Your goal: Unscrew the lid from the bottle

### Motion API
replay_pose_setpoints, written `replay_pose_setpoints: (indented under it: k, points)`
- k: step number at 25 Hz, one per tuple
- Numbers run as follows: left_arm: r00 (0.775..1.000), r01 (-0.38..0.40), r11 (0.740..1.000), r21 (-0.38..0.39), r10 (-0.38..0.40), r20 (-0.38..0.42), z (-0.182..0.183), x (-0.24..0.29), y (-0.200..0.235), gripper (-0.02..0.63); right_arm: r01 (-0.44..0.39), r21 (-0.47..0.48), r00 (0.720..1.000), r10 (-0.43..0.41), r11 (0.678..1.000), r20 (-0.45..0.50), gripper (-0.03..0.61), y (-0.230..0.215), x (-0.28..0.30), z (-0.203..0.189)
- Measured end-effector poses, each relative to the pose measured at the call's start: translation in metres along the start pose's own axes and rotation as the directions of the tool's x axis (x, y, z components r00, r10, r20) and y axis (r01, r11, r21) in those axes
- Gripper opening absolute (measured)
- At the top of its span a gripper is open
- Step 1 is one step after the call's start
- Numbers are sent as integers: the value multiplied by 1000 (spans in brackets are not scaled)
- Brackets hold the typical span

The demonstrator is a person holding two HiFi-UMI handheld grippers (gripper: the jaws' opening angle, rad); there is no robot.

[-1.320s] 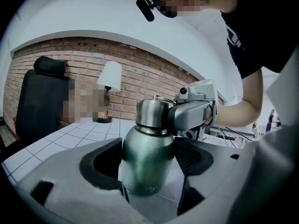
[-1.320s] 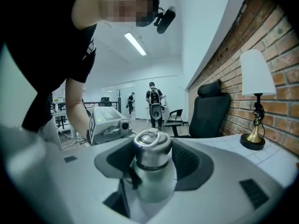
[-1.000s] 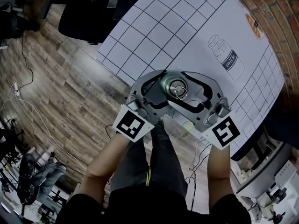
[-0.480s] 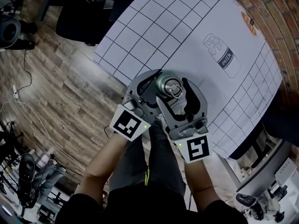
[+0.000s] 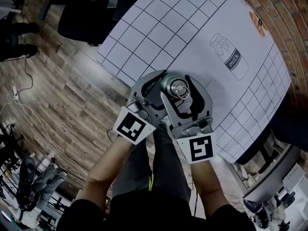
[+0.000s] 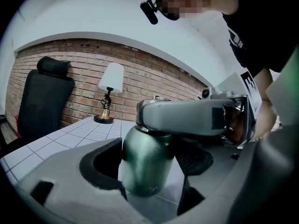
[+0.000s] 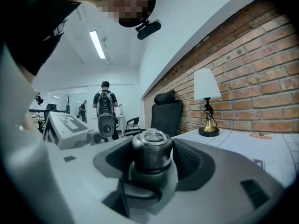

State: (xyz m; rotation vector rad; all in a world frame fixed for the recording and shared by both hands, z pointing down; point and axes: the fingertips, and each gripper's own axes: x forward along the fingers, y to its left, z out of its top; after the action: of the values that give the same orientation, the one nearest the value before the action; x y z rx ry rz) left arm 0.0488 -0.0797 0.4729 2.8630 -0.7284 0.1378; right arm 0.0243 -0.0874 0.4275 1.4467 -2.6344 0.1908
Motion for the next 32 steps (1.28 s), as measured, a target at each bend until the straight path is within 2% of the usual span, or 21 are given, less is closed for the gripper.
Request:
replay_pose_setpoints:
  k: [4,8,10,13,18,22,30,32]
  points:
    - [1000,0,1000,5,0,4,0,0,0,339,-66,-24,998,66,998,-20,267,3,1,-2]
    - [1000,2,1000,5,-2,-1,0,1,-1,339,-177,-63,983,174,982,-62,267,7,-2,-5]
    - [1000,2,1000,3,-2,-3,0,1,-1,339,-257,-80,964,250,963,-89,267,8,-3,-7]
    - [1000,2,1000,4,-2,1,0,1,-1,339,-381,-113,922,367,918,-125,267,12,-3,-7]
    - [1000,3,1000,-4,-3,-2,0,0,0,339,-499,-125,863,479,858,-161,267,16,-2,-7]
    - [1000,5,1000,1,-5,-3,0,0,0,339,-523,-121,849,504,843,-157,267,17,-2,-5]
    - [1000,6,1000,1,-6,3,0,1,1,339,-495,-129,867,479,859,-134,267,17,0,-5]
    - [1000,5,1000,-1,-5,4,0,1,1,339,-477,-112,877,464,872,-126,279,18,0,-7]
